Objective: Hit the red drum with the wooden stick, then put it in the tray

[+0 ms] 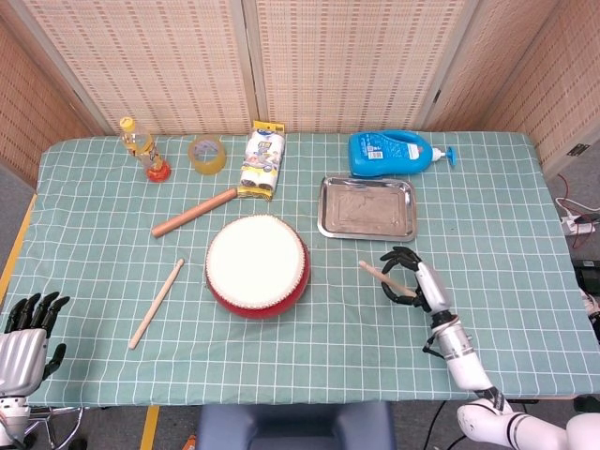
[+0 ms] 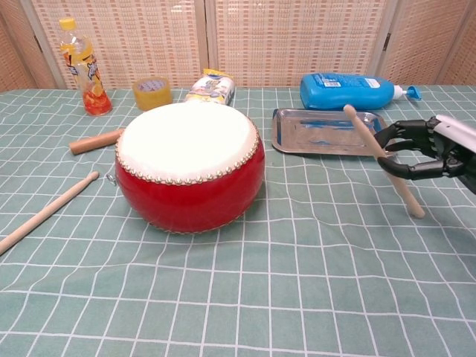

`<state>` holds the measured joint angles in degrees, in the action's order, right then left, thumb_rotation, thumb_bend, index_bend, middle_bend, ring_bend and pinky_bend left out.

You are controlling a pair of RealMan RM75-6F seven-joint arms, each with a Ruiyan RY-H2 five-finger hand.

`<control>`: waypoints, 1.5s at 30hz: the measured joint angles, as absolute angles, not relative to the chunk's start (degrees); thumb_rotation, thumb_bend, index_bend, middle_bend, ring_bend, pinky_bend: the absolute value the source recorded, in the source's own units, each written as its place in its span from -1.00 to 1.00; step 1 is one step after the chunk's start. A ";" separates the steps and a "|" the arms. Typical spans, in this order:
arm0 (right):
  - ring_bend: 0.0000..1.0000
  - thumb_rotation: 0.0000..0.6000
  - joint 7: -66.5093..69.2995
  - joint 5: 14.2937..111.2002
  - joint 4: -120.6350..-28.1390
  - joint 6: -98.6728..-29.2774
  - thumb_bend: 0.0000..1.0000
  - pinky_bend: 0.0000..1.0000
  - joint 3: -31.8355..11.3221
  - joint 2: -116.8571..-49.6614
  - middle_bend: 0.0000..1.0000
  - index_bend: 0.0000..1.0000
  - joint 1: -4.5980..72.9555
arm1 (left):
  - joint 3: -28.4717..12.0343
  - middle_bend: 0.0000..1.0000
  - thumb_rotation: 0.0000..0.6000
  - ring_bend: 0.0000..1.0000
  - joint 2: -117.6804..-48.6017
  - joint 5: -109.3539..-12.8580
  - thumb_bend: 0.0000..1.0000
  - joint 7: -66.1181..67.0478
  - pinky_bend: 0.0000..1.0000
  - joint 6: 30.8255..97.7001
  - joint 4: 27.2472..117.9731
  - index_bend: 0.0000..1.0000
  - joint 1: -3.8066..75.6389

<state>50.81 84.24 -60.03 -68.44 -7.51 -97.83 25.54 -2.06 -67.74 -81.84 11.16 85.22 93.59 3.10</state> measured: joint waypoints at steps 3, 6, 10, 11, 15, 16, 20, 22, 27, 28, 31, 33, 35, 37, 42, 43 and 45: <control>-0.67 1.00 62.24 84.59 -57.05 -68.58 -0.22 -0.60 -7.95 -99.12 -0.36 0.06 25.83 | -2.04 -0.82 1.00 -0.96 -67.44 -81.89 -0.35 11.82 -0.93 85.23 94.22 -0.66 3.13; -0.59 1.00 73.14 84.90 -53.84 -68.50 -0.22 -0.53 -8.33 -100.43 -0.34 0.07 26.27 | -2.04 -0.82 1.00 -0.96 -67.18 -81.93 -0.35 12.32 -0.93 85.23 94.77 -0.66 3.16; -0.56 1.00 85.91 85.32 -49.26 -68.08 -0.21 -0.52 -8.53 -102.24 -0.34 0.07 26.95 | -1.98 -0.82 1.00 -0.96 -66.94 -81.92 -0.35 12.89 -0.94 85.03 95.33 -0.66 3.25; -0.55 1.00 88.53 85.46 -48.07 -67.96 -0.21 -0.51 -8.50 -102.69 -0.34 0.07 27.11 | -1.96 -0.82 1.00 -0.95 -66.91 -81.93 -0.35 13.03 -0.93 84.99 95.43 -0.66 3.27; -0.53 1.00 99.07 86.24 -42.55 -67.30 -0.19 -0.46 -7.98 -104.75 -0.32 0.06 27.84 | -1.89 -0.82 1.00 -0.95 -66.79 -82.03 -0.35 13.50 -0.94 84.78 95.84 -0.66 3.42; -0.53 1.00 101.04 86.44 -41.46 -67.15 -0.19 -0.46 -7.79 -105.14 -0.32 0.05 28.00 | -1.86 -0.82 1.00 -0.95 -66.75 -82.05 -0.35 13.59 -0.94 84.71 95.92 -0.66 3.44; -0.52 1.00 108.33 87.60 -36.15 -66.65 -0.18 -0.46 -6.53 -106.88 -0.32 0.02 28.65 | -1.84 -0.82 1.00 -0.95 -66.64 -82.10 -0.35 13.88 -0.94 84.62 96.23 -0.66 3.53; -0.52 1.00 111.39 88.04 -33.66 -66.44 -0.16 -0.46 -5.93 -107.81 -0.32 0.00 28.94 | -1.82 -0.82 1.00 -0.95 -66.63 -82.11 -0.35 14.02 -0.93 84.57 96.34 -0.66 3.57; -0.52 1.00 117.06 89.00 -29.53 -66.50 -0.13 -0.47 -4.39 -109.41 -0.32 -0.04 29.13 | -1.69 -0.82 1.00 -0.96 -66.58 -82.23 -0.35 14.21 -0.94 84.44 96.45 -0.66 3.64; -0.52 1.00 117.66 89.19 -28.85 -66.58 -0.12 -0.47 -4.06 -109.63 -0.32 -0.05 29.09 | -1.68 -0.81 1.00 -0.95 -66.57 -82.24 -0.35 14.17 -0.94 84.42 96.44 -0.66 3.64; -0.52 1.00 119.06 89.54 -27.29 -66.93 -0.11 -0.46 -3.36 -110.18 -0.32 -0.07 28.86 | -1.64 -0.82 1.00 -0.95 -66.54 -82.31 -0.35 14.06 -0.94 84.28 96.33 -0.66 3.71; -0.52 1.00 120.04 89.75 -26.28 -67.30 -0.11 -0.46 -2.95 -110.48 -0.32 -0.09 28.67 | -1.59 -0.82 1.00 -0.95 -66.52 -82.38 -0.35 13.96 -0.94 84.21 96.28 -0.66 3.75; -0.52 1.00 121.19 89.90 -25.44 -67.66 -0.11 -0.46 -2.66 -110.68 -0.32 -0.11 28.55 | -1.55 -0.82 1.00 -0.95 -66.51 -82.44 -0.35 13.91 -0.94 84.18 96.24 -0.66 3.77; -0.52 1.00 122.18 89.99 -24.81 -67.95 -0.11 -0.46 -2.44 -110.85 -0.32 -0.12 28.51 | -1.49 -0.82 1.00 -0.96 -66.47 -82.50 -0.35 13.80 -0.94 84.11 96.20 -0.66 3.78; -0.52 1.00 123.57 90.42 -23.36 -68.78 -0.11 -0.47 -1.85 -111.20 -0.32 -0.13 28.85 | -1.40 -0.82 1.00 -0.96 -66.42 -82.53 -0.35 13.48 -0.94 84.13 96.03 -0.66 3.71; -0.52 1.00 123.56 90.51 -23.24 -68.88 -0.11 -0.46 -1.74 -111.24 -0.32 -0.13 28.95 | -1.38 -0.82 1.00 -0.95 -66.42 -82.51 -0.35 13.48 -0.94 84.12 95.97 -0.66 3.70; -0.52 1.00 123.12 90.75 -23.07 -69.08 -0.11 -0.46 -1.43 -111.34 -0.31 -0.12 29.10 | -1.34 -0.82 1.00 -0.95 -66.43 -82.44 -0.35 13.41 -0.94 84.05 95.87 -0.66 3.67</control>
<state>123.12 90.75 -23.07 -69.08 -1.43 -111.34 29.10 -1.34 -66.43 -82.44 13.41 84.05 95.87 3.67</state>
